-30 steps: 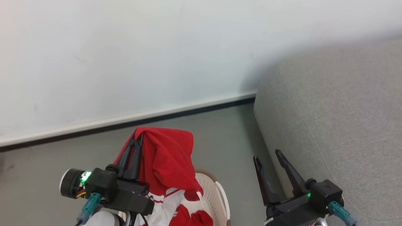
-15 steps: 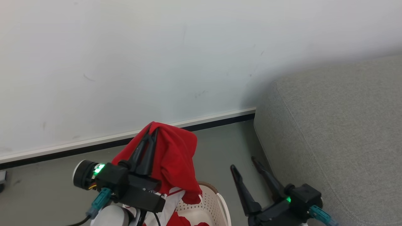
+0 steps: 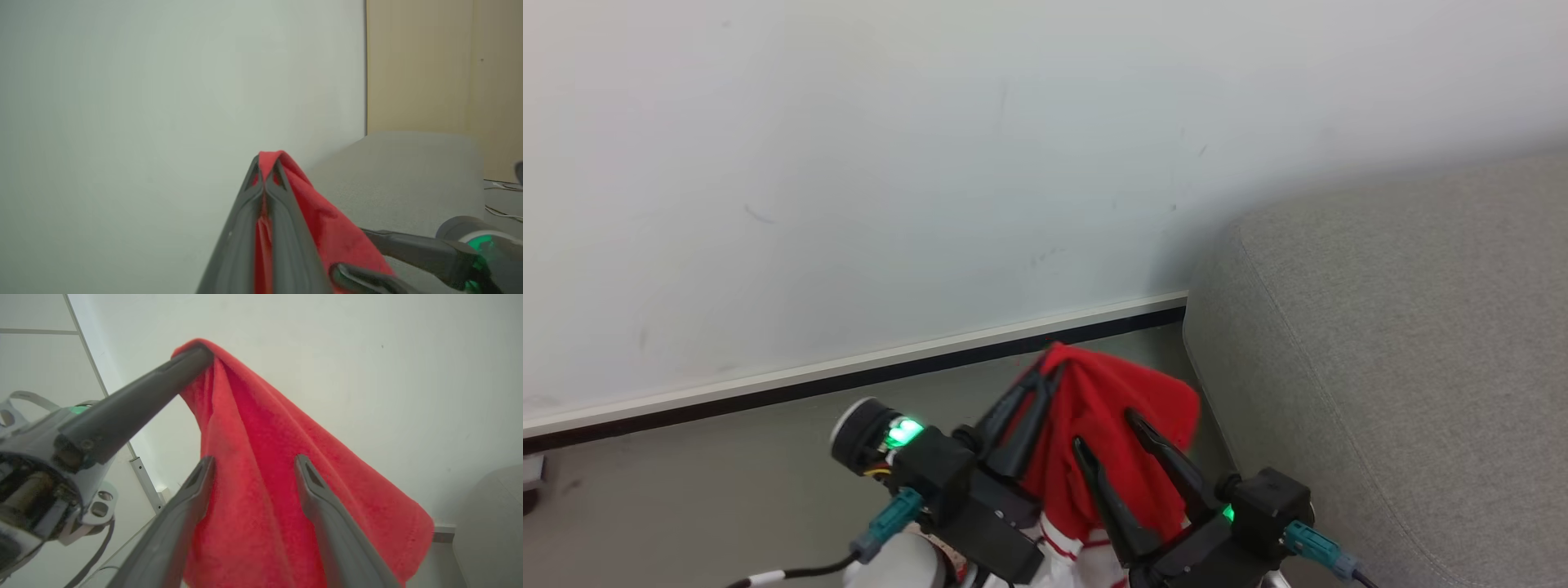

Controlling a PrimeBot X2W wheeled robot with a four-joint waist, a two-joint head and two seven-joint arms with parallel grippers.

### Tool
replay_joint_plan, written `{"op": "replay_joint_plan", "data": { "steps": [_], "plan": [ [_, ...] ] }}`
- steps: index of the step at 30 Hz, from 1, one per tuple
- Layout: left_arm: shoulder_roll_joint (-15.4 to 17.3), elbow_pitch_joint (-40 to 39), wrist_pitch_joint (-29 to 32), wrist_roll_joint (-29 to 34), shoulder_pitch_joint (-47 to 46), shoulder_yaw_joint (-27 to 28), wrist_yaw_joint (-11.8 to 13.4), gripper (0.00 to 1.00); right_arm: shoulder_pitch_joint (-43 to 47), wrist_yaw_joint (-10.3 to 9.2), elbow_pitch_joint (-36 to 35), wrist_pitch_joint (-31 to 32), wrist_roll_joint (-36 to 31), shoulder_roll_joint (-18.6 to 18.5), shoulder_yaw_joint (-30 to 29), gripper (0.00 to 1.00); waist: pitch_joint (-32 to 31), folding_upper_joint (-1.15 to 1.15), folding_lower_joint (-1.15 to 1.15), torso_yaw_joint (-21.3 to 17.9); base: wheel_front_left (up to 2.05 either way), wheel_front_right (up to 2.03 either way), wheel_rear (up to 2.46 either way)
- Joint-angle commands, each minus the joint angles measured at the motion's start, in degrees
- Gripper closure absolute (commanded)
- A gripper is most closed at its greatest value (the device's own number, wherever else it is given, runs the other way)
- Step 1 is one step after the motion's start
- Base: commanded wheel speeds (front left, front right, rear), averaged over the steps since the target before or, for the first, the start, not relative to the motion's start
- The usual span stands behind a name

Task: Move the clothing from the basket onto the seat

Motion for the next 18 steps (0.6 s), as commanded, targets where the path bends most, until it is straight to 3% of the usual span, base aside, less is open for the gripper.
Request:
{"op": "replay_joint_plan", "data": {
  "steps": [1,6,7,8,9,18],
  "plan": [
    [-0.1,-0.2,-0.1,-0.5,0.0,-0.5,-0.1,1.00,-0.8,0.04,0.2,0.0,0.2,-0.2,0.4,0.00,-0.1,0.00,0.00,0.0,0.00,0.00,0.00],
    [-0.2,0.1,-0.1,-1.3,0.2,-3.7,-0.4,1.00,-0.8,0.04,1.6,0.0,0.1,-0.3,1.3,0.02,-0.3,0.00,0.00,-0.1,0.00,0.00,0.00],
    [-0.2,0.2,-0.1,-1.5,0.2,-4.0,-0.2,1.00,-0.9,0.04,1.8,0.0,0.2,-0.3,1.3,0.52,-0.3,0.00,0.00,-0.1,0.00,0.00,0.00],
    [-0.2,0.2,-0.1,-1.7,0.2,-4.3,-0.2,1.00,-0.9,0.04,1.9,0.0,0.3,-0.3,1.4,0.69,-0.3,0.00,0.00,-0.1,0.00,0.00,0.00],
    [-0.2,0.2,-0.1,-1.8,0.3,-4.5,0.0,1.00,-0.9,0.04,2.0,0.0,0.3,-0.4,1.5,1.00,-0.3,0.00,0.00,-0.1,0.00,0.00,0.00],
    [-0.2,1.5,-0.1,-1.7,-0.1,-5.1,0.5,1.00,-1.3,0.04,2.5,0.0,-0.7,-0.4,1.1,1.00,0.1,0.00,0.00,0.3,0.00,0.00,0.00]
  ]
}}
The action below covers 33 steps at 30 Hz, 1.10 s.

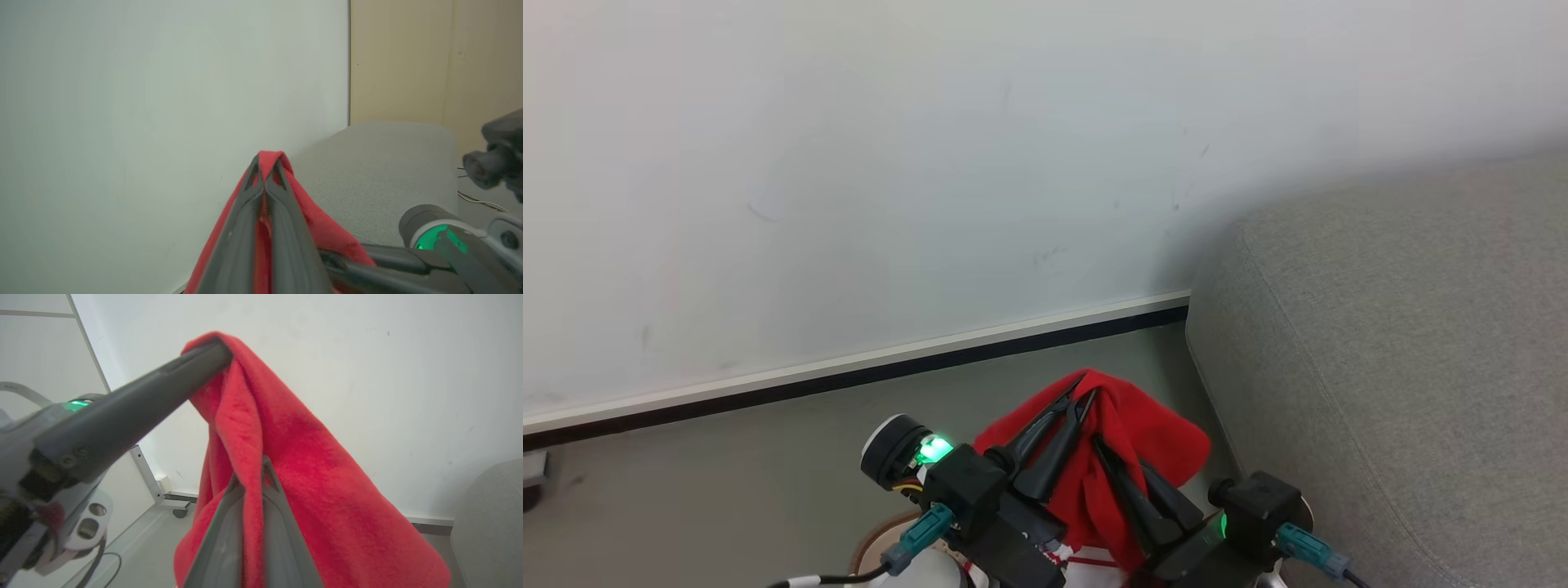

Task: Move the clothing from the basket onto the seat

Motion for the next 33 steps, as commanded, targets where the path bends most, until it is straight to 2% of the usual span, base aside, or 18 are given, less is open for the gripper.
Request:
{"op": "replay_joint_plan", "data": {
  "steps": [1,2,3,12,18,33],
  "plan": [
    [0.0,0.3,-0.1,-0.3,-0.1,0.3,0.2,1.00,-0.5,0.04,0.1,0.0,-0.6,0.0,-0.3,1.00,0.0,0.00,0.00,0.1,0.00,0.00,0.00],
    [0.0,0.2,-0.1,-0.4,-0.1,0.4,0.2,0.83,-0.4,0.04,0.1,0.0,-0.6,0.1,-0.4,1.00,0.0,0.00,0.00,0.2,0.00,0.00,0.00],
    [0.0,0.0,-0.1,-0.4,-0.1,0.5,0.3,0.00,-0.4,0.04,0.1,0.0,-0.6,0.2,-0.5,1.00,0.0,0.00,0.00,0.2,0.00,0.00,0.00],
    [0.0,1.3,-0.1,-0.6,0.3,0.9,0.6,0.00,-0.1,0.04,-0.4,0.0,-0.8,0.1,-1.8,1.00,0.2,0.00,0.00,0.1,0.00,0.00,0.00],
    [0.0,1.9,-0.1,-0.2,0.1,0.9,0.8,0.00,-0.2,0.04,-0.8,0.0,-1.2,0.2,-3.0,1.00,1.0,0.00,0.00,-1.2,0.00,0.00,0.00],
    [0.0,2.3,-0.1,-0.3,-2.3,-0.3,0.2,0.00,-2.2,0.04,-2.1,0.0,-2.6,1.1,-7.2,1.00,6.2,0.00,0.00,-11.5,0.00,0.00,0.00]
  ]
}}
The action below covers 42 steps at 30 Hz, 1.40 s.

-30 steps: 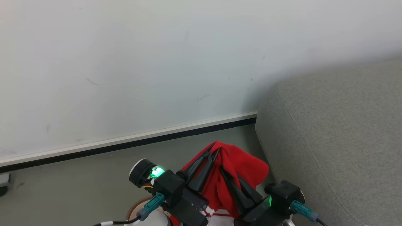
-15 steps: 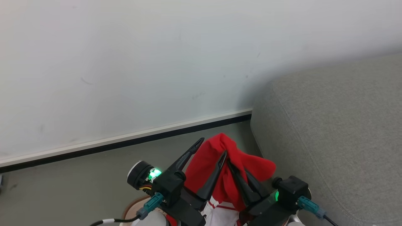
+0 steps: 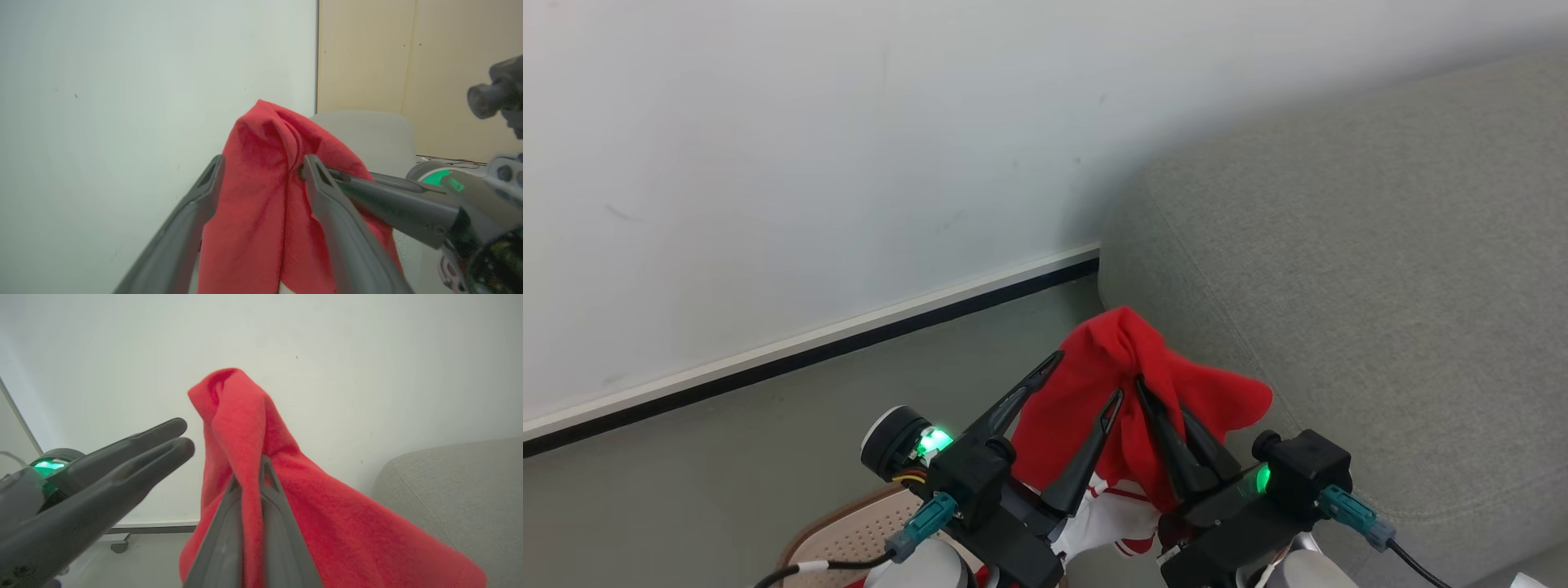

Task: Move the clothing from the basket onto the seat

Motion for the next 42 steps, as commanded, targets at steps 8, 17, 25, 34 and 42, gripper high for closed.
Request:
{"op": "replay_joint_plan", "data": {
  "steps": [8,17,25,34,42],
  "plan": [
    [0.1,1.1,-0.1,0.0,-1.8,-0.6,-0.5,0.00,-1.0,0.04,-1.0,0.0,-1.0,0.9,-2.2,1.00,3.3,0.00,0.00,-9.0,0.00,0.00,0.00],
    [0.1,2.7,-0.1,-0.1,-4.2,-2.3,-1.6,0.00,-0.3,0.04,-2.4,0.0,-2.2,1.7,-6.0,1.00,5.9,0.00,0.00,-13.7,0.00,0.00,0.00],
    [0.0,4.5,-0.1,-1.6,-7.5,-5.2,-3.0,0.00,1.6,0.04,-4.3,0.0,-3.7,2.5,-10.4,1.00,8.1,0.00,0.00,-14.6,0.00,0.00,0.00],
    [0.0,7.5,-0.1,-2.9,-10.9,-8.4,-2.8,0.00,-0.2,0.04,-5.3,0.0,-4.5,4.0,-15.2,1.00,11.8,0.00,0.00,-15.1,0.00,0.00,0.00],
    [1.2,10.4,0.7,-1.3,-14.3,-8.9,-2.4,0.00,-11.7,0.04,-7.4,0.0,-0.6,4.0,-23.1,1.00,21.0,0.00,0.00,-15.1,0.00,0.00,0.00]
  ]
}}
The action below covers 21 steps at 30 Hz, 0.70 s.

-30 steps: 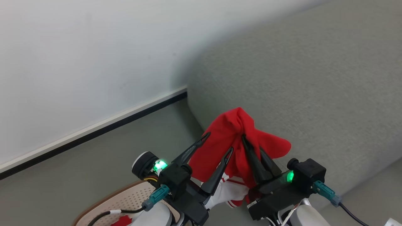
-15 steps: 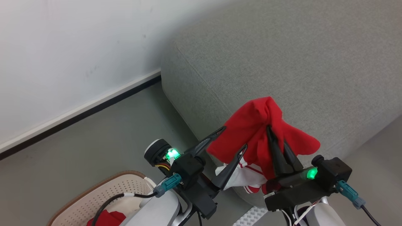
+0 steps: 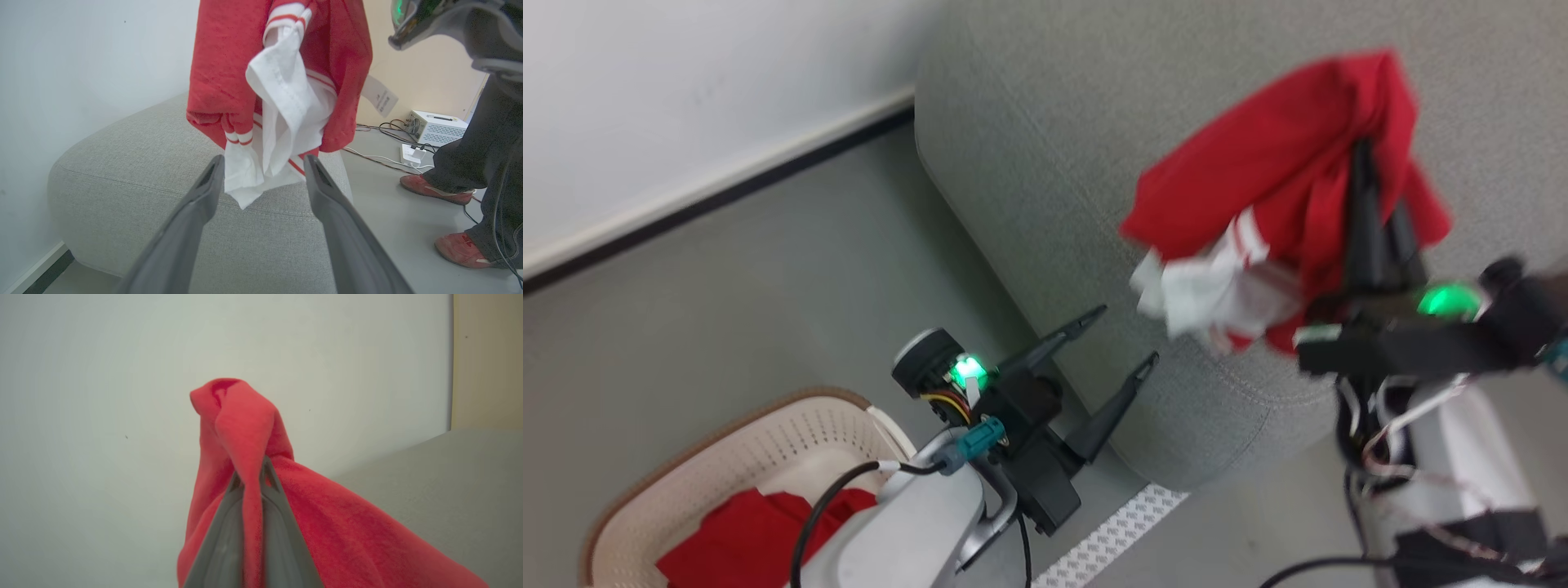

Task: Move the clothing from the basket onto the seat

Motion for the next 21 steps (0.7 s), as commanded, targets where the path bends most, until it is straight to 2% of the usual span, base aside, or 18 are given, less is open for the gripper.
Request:
{"op": "replay_joint_plan", "data": {
  "steps": [1,12,16,21],
  "plan": [
    [1.1,0.2,0.6,0.8,-1.5,0.2,0.3,0.00,-4.0,0.04,-0.1,0.0,0.3,-1.1,-0.9,1.00,6.2,-0.01,-0.01,0.0,0.00,0.00,0.00],
    [3.7,-2.8,5.8,4.2,-8.8,-2.7,-1.1,0.00,-27.0,0.04,4.1,0.0,3.3,-10.2,-13.4,1.00,20.8,-0.01,-0.01,3.3,0.00,0.00,0.00],
    [4.2,-3.8,7.2,4.9,-11.4,-3.7,-1.5,0.00,-32.2,0.04,6.5,0.0,4.5,-12.5,-17.1,1.00,25.4,-0.01,-0.01,4.5,0.00,0.00,0.00],
    [4.7,-4.8,8.2,5.7,-14.0,-4.6,-1.9,0.00,-36.2,0.04,14.1,0.0,6.7,-14.5,-20.0,1.00,29.5,-0.01,-0.01,5.9,0.00,0.00,0.00]
  ]
}}
